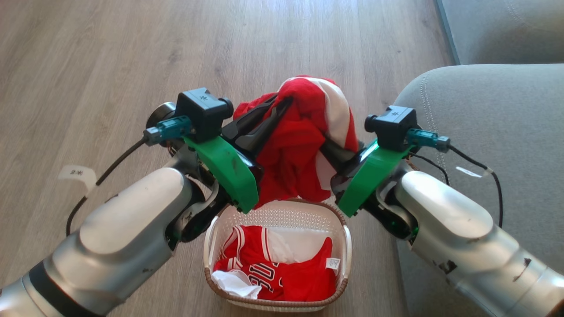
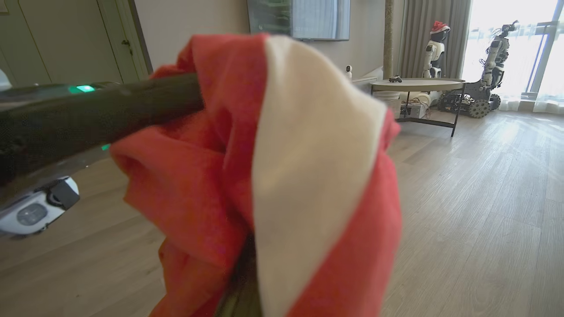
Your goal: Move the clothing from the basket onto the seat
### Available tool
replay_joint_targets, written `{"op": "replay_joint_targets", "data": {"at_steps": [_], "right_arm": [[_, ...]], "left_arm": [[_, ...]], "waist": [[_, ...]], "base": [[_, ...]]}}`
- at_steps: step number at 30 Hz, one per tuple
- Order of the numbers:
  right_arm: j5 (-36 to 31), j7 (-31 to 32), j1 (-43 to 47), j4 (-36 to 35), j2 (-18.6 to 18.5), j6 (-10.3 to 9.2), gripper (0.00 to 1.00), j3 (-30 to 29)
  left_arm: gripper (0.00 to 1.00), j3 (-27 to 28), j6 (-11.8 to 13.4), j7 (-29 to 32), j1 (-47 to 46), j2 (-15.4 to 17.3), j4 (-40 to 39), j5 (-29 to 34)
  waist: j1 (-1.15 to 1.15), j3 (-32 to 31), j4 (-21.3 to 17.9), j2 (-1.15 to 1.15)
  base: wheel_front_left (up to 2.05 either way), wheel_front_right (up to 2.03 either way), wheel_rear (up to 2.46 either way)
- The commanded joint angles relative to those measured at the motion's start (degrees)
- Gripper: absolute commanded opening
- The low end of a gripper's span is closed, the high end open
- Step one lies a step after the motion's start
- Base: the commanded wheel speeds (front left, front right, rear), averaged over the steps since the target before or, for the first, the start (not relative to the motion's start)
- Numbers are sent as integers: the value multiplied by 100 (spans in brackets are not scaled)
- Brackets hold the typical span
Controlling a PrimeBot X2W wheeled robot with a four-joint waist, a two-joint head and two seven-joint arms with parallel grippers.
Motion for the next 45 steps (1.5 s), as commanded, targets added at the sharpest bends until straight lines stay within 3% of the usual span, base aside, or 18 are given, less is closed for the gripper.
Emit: {"op": "replay_joint_targets", "data": {"at_steps": [1, 2, 3, 4, 5, 14, 19, 45], "right_arm": [[-49, -60, 65, -181, 30, 41, 0, -99], [-62, -60, 100, -199, 25, 41, 0, -162], [-80, -60, 138, -223, 19, 41, 0, -233], [-106, -60, 177, -251, 10, 41, 0, -312], [-137, -61, 221, -281, -1, 41, 0, -396], [-585, -61, 662, -713, -139, 41, 0, -1259], [-774, -61, 944, -1053, -248, 41, 0, -1668], [-1264, -61, 1691, -2140, -471, 41, 0, -2548]], "left_arm": [[5, 279, -1, -32, -340, 134, -103, -3], [12, 275, 7, -33, -328, 138, -95, -5], [30, 269, 17, -25, -315, 142, -87, -11], [73, 265, 28, -19, -302, 144, -82, -17], [100, 267, 39, -21, -292, 147, -81, -23], [100, 307, 105, -66, -184, 214, -139, -95], [100, 294, 152, -129, -75, 275, -176, -87], [100, 261, 151, -323, 77, 400, -151, -84]], "waist": [[0, 0, -4, 0], [0, 1, -9, 0], [0, 3, -15, 0], [0, 4, -22, 0], [0, 4, -32, 0], [0, 4, -244, 0], [0, 46, -555, 0], [0, 308, -2137, 0]], "base": [[0, 0, 0], [0, 0, 0], [0, 0, 0], [0, 0, 0], [0, 0, 0], [0, 0, 0], [0, 0, 0], [0, 0, 0]]}}
